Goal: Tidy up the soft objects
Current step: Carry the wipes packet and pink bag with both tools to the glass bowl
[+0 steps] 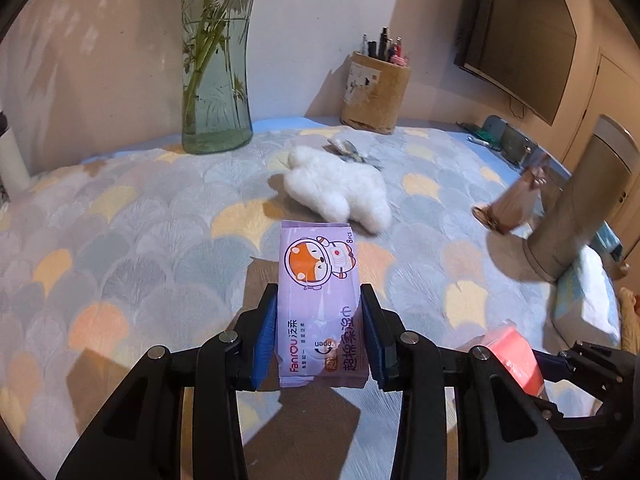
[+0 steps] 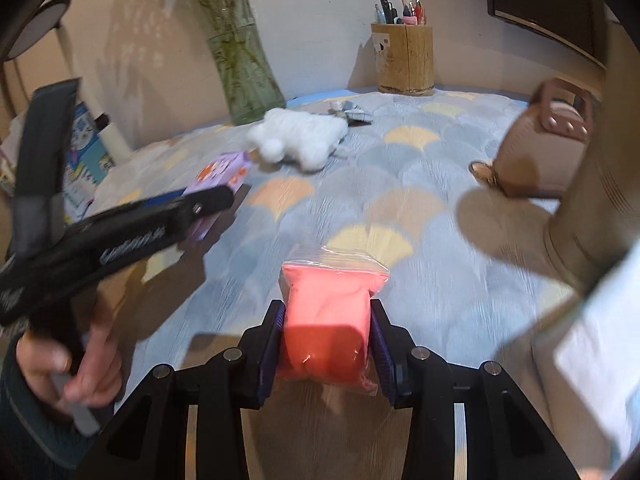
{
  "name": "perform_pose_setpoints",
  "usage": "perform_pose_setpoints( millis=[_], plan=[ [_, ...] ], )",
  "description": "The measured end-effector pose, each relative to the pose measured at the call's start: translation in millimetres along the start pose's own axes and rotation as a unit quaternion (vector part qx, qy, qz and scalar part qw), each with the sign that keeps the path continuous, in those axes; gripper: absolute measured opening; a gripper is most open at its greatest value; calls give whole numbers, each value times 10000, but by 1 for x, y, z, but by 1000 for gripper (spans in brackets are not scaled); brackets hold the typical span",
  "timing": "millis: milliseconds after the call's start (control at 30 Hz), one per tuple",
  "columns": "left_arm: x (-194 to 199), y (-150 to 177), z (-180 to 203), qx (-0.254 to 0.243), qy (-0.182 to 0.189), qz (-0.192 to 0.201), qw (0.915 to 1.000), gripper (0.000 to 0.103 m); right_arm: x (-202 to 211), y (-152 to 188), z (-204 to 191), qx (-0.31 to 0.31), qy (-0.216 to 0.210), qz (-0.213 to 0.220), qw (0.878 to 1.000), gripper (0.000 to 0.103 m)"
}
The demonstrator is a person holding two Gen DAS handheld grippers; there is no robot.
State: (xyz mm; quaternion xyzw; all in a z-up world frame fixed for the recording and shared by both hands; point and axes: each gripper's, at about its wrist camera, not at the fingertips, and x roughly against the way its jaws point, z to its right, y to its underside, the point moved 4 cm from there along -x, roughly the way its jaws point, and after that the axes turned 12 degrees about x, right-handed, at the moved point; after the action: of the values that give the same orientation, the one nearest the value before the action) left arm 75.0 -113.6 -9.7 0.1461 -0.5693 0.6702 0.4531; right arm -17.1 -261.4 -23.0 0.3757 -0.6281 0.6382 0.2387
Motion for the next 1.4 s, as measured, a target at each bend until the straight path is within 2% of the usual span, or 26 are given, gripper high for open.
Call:
perform_pose_setpoints(
  millis=[100, 233, 467, 633, 767, 933, 1033, 1167, 1400],
  plan=[
    [27, 17, 5, -6, 101, 82, 9999, 36, 16, 8, -4, 44, -85, 84, 9999, 40],
    [67, 28, 19, -41, 223, 312, 9993, 36, 52, 9, -7, 2, -245, 433, 9988, 40],
    [125, 32, 78, -416, 514, 767, 9949, 36, 119, 8, -2, -173, -306, 1087, 9934, 40],
    [150, 39, 138, -748, 936, 857, 9891, 36, 179, 21, 33, -488, -70, 1642, 9852, 40],
    [158, 39, 189, -1073, 1140, 928, 9833, 36, 215, 39, 75, -901, 336, 1853, 9780, 40],
    [155, 35, 260, -1450, 1510, 859, 9741, 36, 256, 70, 153, -1667, 819, 2142, 9590, 40],
    [142, 31, 298, -1603, 1608, 776, 9708, 36, 276, 82, 198, -2039, 1042, 2257, 9469, 40],
    [117, 28, 343, -1778, 1659, 683, 9676, 36, 293, 84, 246, -2239, 1348, 2314, 9371, 40],
    [52, 17, 391, -1757, 1569, 371, 9712, 36, 281, 71, 320, -2513, 1730, 2044, 9301, 40]
  ],
)
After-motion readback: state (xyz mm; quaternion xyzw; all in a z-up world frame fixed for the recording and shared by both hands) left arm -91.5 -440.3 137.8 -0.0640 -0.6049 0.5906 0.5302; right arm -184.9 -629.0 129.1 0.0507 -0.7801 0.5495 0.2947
